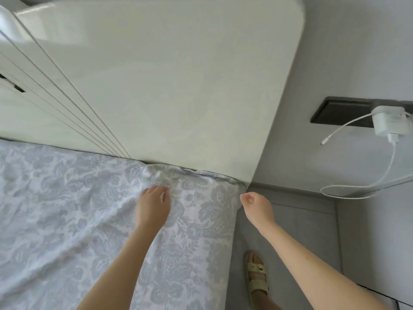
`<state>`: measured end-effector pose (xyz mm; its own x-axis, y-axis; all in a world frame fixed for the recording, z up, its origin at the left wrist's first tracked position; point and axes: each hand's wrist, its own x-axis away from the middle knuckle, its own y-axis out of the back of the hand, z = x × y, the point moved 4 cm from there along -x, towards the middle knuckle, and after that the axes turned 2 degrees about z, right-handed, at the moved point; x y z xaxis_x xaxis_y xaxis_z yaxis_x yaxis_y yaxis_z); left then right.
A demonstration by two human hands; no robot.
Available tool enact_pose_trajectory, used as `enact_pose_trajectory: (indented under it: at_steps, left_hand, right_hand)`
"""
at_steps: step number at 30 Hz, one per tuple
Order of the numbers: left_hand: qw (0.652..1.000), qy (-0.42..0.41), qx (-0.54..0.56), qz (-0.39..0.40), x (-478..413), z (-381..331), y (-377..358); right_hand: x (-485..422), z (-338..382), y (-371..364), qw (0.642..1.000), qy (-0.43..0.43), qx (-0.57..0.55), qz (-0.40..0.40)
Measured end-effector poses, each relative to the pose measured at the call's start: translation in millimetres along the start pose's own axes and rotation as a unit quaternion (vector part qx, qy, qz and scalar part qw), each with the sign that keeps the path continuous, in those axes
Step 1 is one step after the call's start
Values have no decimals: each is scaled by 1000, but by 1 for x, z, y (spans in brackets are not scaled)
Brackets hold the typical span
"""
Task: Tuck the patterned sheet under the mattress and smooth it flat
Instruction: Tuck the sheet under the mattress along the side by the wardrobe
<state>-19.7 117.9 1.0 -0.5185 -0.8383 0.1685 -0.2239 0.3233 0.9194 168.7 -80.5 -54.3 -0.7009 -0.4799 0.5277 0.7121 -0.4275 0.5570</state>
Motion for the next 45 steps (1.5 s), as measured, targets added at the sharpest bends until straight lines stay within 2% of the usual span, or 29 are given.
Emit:
enact_pose_trajectory:
  at_steps: [2, 4, 6, 8, 12, 15, 18, 20, 22, 23, 24, 27, 29, 35, 40, 42, 45]
  left_hand:
    - [995, -99, -18, 26, -20, -16, -27]
    - [982, -172, -38, 67, -37, -27, -57]
    - [965, -229, -61, 111, -51, -37, -88]
    - [944, -269, -91, 169, -59, -45, -118]
    - [934, -234, -166, 211, -78, -49, -154]
    - [945, -188, -171, 205, -87, -57, -163]
    - [949, -158, -179, 208, -94, -62, -168]
    - [949, -148, -179, 211, -91, -63, -168]
    - [951, -153, -183, 198, -86, -61, -167]
    - [952, -160, -180, 187, -84, -60, -165]
    - [955, -167, -173, 176, -82, -60, -164]
    - [961, -186, -139, 153, -80, -62, -158]
    - [967, -187, -93, 142, -77, -60, -150]
    - [982, -158, 15, 98, -59, -55, -109]
    - [983, -150, 89, 56, -59, -64, -52]
    - [978, -127, 124, 106, -67, -65, -37]
    - [950, -39, 183, 250, -85, -59, -32]
  right_hand:
    - [-28, -7, -17, 1000, -2, -29, 1]
    - [-47, -13, -39, 998, 30, -50, 24]
    - [-59, -20, -62, 995, 84, -3, 52]
    - [-70, -31, -77, 992, 100, 58, 56]
    - [-101, -36, -91, 988, 74, 113, 73]
    - [-120, -37, -98, 994, 40, 7, 103]
    - [-125, -37, -98, 985, 0, -136, 110]
    - [-116, -41, -93, 985, -35, -165, 22]
    - [-102, -47, -85, 985, -58, -127, -99]
    - [-97, -50, -85, 982, -60, -143, -110]
    - [-97, -55, -91, 975, -67, -195, -80]
    - [-105, -53, -105, 926, -89, -362, 55]
    - [-116, -48, -110, 911, -86, -396, 77]
    - [-111, -33, -96, 919, -78, -375, 94]
    - [-55, 10, -73, 952, -15, -289, 96]
    - [-29, 30, -60, 958, 23, -269, 100]
    - [2, 55, -43, 966, 74, -229, 92]
